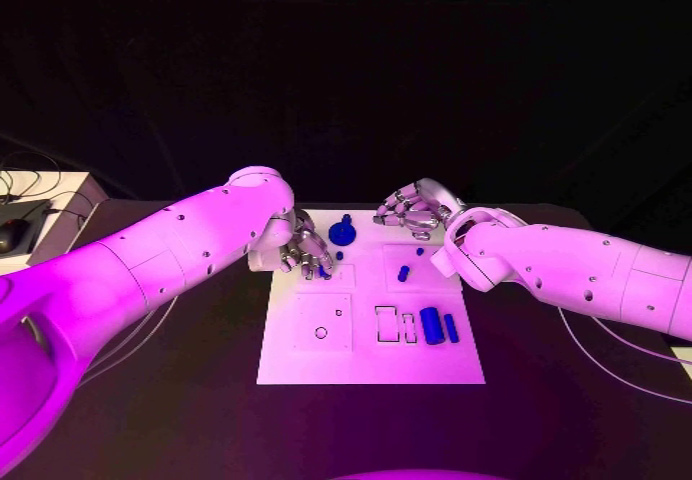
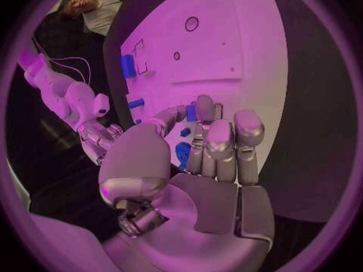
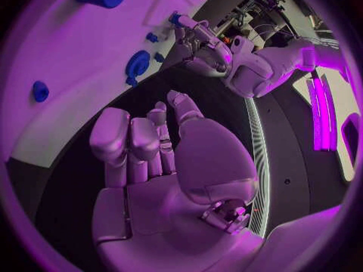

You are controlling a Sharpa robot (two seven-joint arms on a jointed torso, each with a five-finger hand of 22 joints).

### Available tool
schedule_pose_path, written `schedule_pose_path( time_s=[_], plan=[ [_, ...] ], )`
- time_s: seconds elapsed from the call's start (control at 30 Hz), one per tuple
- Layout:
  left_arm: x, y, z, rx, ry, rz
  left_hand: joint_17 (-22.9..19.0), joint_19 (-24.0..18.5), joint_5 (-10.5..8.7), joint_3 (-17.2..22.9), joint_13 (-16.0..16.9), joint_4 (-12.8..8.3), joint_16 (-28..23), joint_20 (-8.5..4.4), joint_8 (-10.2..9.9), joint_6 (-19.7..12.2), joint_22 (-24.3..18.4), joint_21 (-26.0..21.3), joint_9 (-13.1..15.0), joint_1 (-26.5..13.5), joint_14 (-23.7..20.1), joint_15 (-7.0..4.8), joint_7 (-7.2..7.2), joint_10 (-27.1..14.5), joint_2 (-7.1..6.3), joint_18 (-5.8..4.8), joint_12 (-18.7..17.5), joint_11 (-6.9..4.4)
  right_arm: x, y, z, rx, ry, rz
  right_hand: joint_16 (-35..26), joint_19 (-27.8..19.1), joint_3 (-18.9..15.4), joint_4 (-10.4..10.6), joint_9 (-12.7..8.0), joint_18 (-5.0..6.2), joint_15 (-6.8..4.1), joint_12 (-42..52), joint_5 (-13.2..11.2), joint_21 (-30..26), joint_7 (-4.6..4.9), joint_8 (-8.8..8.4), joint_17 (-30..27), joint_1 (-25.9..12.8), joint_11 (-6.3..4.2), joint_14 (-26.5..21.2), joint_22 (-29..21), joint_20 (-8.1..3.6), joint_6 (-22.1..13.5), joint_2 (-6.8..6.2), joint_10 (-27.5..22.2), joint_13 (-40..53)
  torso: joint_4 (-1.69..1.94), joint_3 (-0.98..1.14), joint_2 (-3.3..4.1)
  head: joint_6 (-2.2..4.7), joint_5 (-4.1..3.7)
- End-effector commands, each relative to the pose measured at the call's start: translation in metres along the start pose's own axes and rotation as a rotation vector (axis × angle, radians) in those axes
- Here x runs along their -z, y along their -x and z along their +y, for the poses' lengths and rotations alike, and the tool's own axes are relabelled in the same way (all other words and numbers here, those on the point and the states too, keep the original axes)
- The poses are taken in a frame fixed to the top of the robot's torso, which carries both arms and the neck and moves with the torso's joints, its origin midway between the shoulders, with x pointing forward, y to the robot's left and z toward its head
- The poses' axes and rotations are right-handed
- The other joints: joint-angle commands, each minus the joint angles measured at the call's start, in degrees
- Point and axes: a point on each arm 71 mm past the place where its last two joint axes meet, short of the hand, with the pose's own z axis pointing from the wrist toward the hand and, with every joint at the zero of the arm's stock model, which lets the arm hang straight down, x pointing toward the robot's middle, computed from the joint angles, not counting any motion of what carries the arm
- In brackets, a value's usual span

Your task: Assemble the parts on the task board

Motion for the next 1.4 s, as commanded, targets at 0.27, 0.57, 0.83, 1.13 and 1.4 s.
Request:
schedule_pose_path(
  time_s=[0.27,0.57,0.83,1.13,1.4],
  plan=[
    [-0.0019,-0.0043,-0.0007,-0.016,0.001,0.027,0.16,0.42,0.47,10.12,0.04,-10.48,0.39,0.02,-0.24,0.76,0.1,0.35,0.09,1.8,0.07,-0.32,-0.25,0.33,0.84,-0.55,-0.1,-0.23,-0.0003,-0.0013,0.0016,0.006,0.012,0.012,-0.29,3.87,-0.08,-0.34,-0.07,-0.43,-0.27,-0.37,0.27,-0.34,-0.06,-0.2,0.0,-0.08,-0.18,0.03,6.97,-0.83,0.44,0.14,0.29,0.09,0.05,-0.02,-0.08,-0.16,-0.07],
    [-0.0017,-0.0063,-0.0019,-0.022,-0.004,0.037,0.23,0.41,0.5,10.01,0.02,-10.38,0.43,0.03,-0.43,0.91,0.14,0.39,0.04,1.98,0.07,-0.3,-0.27,0.39,0.72,-0.58,-0.12,-0.24,-0.0005,-0.0013,0.0016,0.006,0.013,0.012,-0.35,3.87,-0.03,-0.51,-0.07,-0.45,-0.28,-0.41,0.29,-0.27,-0.07,-0.2,-0.05,-0.08,-0.19,0.01,6.99,-0.83,0.45,0.15,0.27,0.08,0.05,-0.01,-0.06,-0.17,-0.05],
    [-0.0013,-0.0064,-0.0025,-0.02,-0.007,0.031,0.33,0.44,0.57,10.0,0.01,-10.26,0.5,0.02,-0.63,1.05,0.23,0.49,0.0,2.12,0.08,-0.31,-0.28,0.46,0.65,-0.64,-0.13,-0.25,-0.0007,-0.0015,0.0017,0.006,0.013,0.013,-0.35,3.87,-0.03,-0.51,-0.07,-0.45,-0.28,-0.41,0.29,-0.27,-0.07,-0.2,-0.05,-0.08,-0.19,0.01,6.99,-0.83,0.45,0.15,0.27,0.08,0.02,-0.01,-0.01,-0.15,-0.02],
    [-0.0015,-0.0061,-0.003,-0.019,-0.007,0.027,0.42,0.47,0.64,10.02,0.0,-10.23,0.58,-0.01,-0.75,1.18,0.3,0.58,0.04,2.2,0.1,-0.32,-0.31,0.5,0.54,-0.68,-0.15,-0.27,-0.0009,-0.002,0.0021,0.006,0.014,0.013,-0.35,3.87,-0.03,-0.51,-0.07,-0.45,-0.28,-0.41,0.29,-0.27,-0.07,-0.2,-0.05,-0.08,-0.19,0.01,6.99,-0.83,0.45,0.15,0.27,0.08,0.09,-0.01,0.0,-0.11,-0.06],
    [-0.0051,-0.0082,-0.0034,-0.02,0.003,0.037,0.57,0.44,0.66,9.87,0.04,-10.1,0.68,0.01,-0.89,1.3,0.29,0.57,0.07,2.22,0.13,-0.32,-0.31,0.59,0.5,-0.67,-0.09,-0.27,-0.0009,-0.0027,0.0028,0.005,0.016,0.015,-0.37,3.87,0.03,-0.69,-0.09,-0.44,-0.27,-0.44,0.31,-0.31,-0.08,-0.22,-0.06,-0.08,-0.18,0.01,6.98,-0.83,0.47,0.23,0.26,0.1,-0.02,-0.07,0.08,-0.2,-0.18]
  ],
)
